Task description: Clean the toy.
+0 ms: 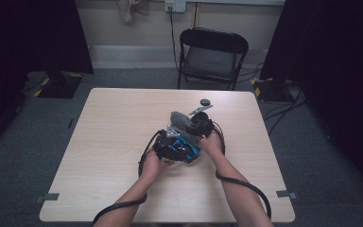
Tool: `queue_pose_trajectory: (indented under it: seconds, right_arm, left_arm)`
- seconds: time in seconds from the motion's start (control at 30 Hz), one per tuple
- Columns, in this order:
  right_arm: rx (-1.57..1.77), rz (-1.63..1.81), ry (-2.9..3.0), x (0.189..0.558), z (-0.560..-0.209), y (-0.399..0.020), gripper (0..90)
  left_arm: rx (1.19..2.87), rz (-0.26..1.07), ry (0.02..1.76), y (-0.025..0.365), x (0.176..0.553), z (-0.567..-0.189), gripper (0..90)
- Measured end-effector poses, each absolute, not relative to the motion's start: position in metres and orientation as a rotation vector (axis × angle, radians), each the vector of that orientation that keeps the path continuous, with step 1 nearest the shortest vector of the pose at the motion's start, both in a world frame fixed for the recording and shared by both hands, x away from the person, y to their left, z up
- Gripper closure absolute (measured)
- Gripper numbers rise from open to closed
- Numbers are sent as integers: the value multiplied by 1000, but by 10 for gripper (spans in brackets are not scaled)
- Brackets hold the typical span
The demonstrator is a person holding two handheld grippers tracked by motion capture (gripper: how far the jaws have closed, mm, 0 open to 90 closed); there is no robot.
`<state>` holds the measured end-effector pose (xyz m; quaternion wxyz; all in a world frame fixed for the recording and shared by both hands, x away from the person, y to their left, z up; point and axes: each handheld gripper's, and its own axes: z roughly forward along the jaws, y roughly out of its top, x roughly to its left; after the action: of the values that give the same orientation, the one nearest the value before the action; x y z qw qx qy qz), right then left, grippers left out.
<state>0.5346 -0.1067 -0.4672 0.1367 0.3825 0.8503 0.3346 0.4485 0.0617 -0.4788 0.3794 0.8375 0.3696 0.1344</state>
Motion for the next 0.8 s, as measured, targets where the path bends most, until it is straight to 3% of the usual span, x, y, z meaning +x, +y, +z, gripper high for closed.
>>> queue_pose_trajectory:
  seconds: [0.17, 0.8]
  right_arm:
    - [1042, 903, 2518, 533, -476, -92, 800]
    - [1003, 951, 2578, 522, -477, -108, 801]
  left_arm:
    - [2138, 344, 944, 62, 448, -479, 173]
    - [2140, 339, 945, 61, 449, -479, 174]
